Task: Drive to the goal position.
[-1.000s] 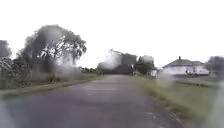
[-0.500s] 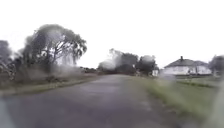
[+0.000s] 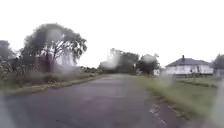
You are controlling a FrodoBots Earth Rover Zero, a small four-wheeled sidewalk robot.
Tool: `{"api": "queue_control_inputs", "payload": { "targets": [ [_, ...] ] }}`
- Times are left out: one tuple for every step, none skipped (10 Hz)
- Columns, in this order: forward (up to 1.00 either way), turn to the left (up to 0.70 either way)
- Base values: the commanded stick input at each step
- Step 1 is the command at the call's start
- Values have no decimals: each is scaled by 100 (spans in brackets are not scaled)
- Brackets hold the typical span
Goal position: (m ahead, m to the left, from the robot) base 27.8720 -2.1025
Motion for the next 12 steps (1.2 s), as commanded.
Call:
{"api": "queue_control_inputs", "payload": {
  "targets": [
    [85,0],
    [85,0],
    [85,0],
    [85,0],
    [85,0],
    [85,0],
    [85,0],
    [85,0],
    [85,0],
    [85,0],
    [85,0],
    [85,0]
  ]
}}
